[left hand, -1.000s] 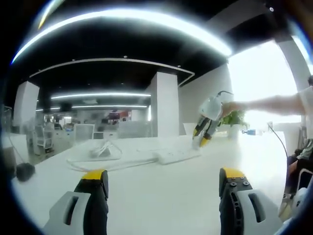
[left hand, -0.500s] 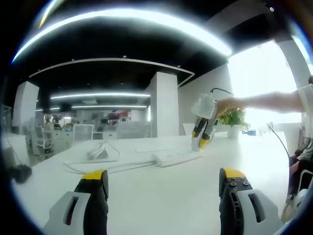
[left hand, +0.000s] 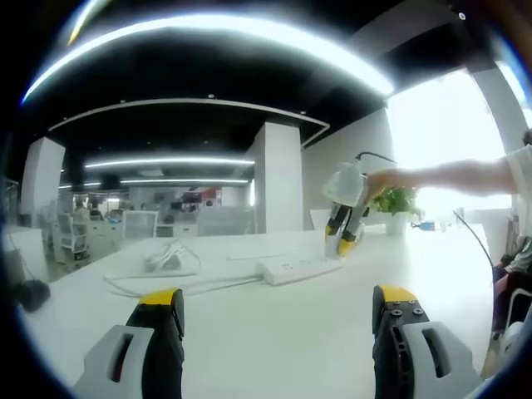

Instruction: Straighten the power strip on the desk, plug the charger into it

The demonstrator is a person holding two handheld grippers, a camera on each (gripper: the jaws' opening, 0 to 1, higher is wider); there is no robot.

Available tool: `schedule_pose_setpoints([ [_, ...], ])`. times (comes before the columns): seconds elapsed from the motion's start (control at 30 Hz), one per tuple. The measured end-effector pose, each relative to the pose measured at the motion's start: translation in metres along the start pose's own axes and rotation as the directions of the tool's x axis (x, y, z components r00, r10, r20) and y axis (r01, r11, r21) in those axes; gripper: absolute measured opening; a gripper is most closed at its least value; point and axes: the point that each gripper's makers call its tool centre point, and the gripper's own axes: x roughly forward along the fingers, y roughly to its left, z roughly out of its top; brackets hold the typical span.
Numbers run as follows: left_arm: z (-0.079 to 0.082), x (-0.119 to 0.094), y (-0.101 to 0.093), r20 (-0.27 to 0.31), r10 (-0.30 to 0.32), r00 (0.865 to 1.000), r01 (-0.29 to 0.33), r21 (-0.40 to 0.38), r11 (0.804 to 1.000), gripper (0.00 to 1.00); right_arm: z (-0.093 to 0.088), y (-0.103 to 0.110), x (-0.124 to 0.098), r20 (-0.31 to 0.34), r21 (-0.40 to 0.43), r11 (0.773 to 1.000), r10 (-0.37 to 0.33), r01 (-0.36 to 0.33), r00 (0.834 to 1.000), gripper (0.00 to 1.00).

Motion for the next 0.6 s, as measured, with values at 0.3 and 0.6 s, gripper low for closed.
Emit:
schedule_pose_setpoints([
  [0.3,0.0026,-0.004,0.0042,0.0,0.01,1.0,-0.01,0.01,1.0,0.97,0.0036,0.0065,-0.0025,0.012,0.016,0.999,0.027,-0.028,1.0,0.26],
  [0.6,-0.0013,-0.0027,0.0042,-0.004,0.006,1.0,-0.006,0.004,1.0,0.97,0.0034,0.0095,-0.0033,0.026,0.026,0.999,0.034,-0.034,0.999,0.27],
])
